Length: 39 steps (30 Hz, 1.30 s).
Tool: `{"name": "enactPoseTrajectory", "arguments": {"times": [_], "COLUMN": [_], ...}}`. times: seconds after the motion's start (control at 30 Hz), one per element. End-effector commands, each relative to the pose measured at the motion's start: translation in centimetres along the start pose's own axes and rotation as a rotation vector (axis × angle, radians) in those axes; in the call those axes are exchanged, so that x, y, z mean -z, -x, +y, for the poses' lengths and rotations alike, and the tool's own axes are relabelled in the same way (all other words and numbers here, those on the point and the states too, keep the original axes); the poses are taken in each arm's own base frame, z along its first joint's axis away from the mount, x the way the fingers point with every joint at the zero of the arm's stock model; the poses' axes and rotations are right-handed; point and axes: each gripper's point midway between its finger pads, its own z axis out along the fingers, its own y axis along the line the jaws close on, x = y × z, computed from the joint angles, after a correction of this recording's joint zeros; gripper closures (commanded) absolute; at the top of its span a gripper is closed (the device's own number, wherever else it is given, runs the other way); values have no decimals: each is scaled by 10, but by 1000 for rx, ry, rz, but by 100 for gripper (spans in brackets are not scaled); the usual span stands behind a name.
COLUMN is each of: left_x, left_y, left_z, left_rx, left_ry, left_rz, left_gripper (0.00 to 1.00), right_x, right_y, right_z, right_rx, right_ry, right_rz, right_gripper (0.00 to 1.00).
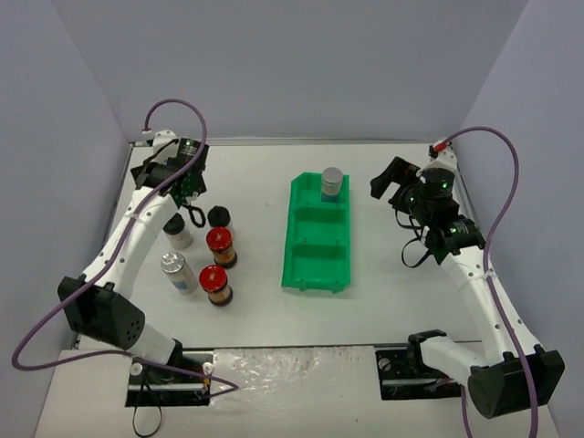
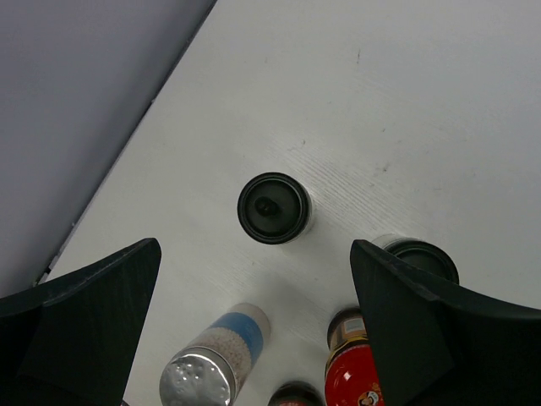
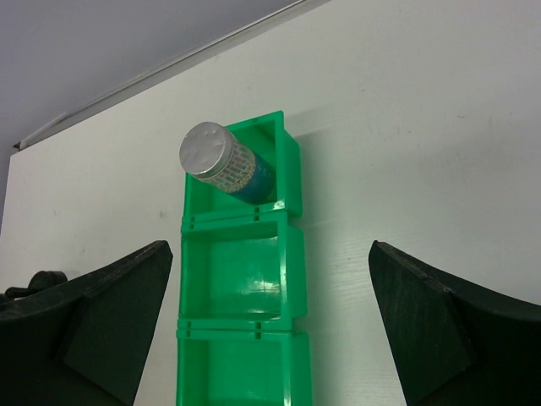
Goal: Organize the condiment bottles
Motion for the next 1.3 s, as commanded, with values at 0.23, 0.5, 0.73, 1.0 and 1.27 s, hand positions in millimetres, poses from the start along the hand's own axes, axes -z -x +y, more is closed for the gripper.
{"name": "enactPoseTrajectory", "arguments": {"times": [0.23, 0.5, 0.73, 1.0, 1.27], "left_x": [0, 3, -23, -59, -88], "left_y": [-38, -69, -63, -52, -51], "left_z": [16, 26, 17, -10, -12], "left_rx": [118, 137, 111, 111, 134], "left_ry": [-71, -72, -63, -89, -80], "left_rz": [108, 182, 183, 200, 236], "left_gripper": [8, 8, 8, 7, 7], "right_x": [-7, -12, -14, -12, -12], "right_y": [9, 4, 0, 3, 3], "right_z": [25, 24, 27, 28, 28], "right_rx": [20, 23, 20, 20, 26], "right_ry": [77, 70, 81, 84, 79], "right_rz": [-43, -35, -23, -33, -36], "right_gripper": [0, 0, 0, 0, 0]}}
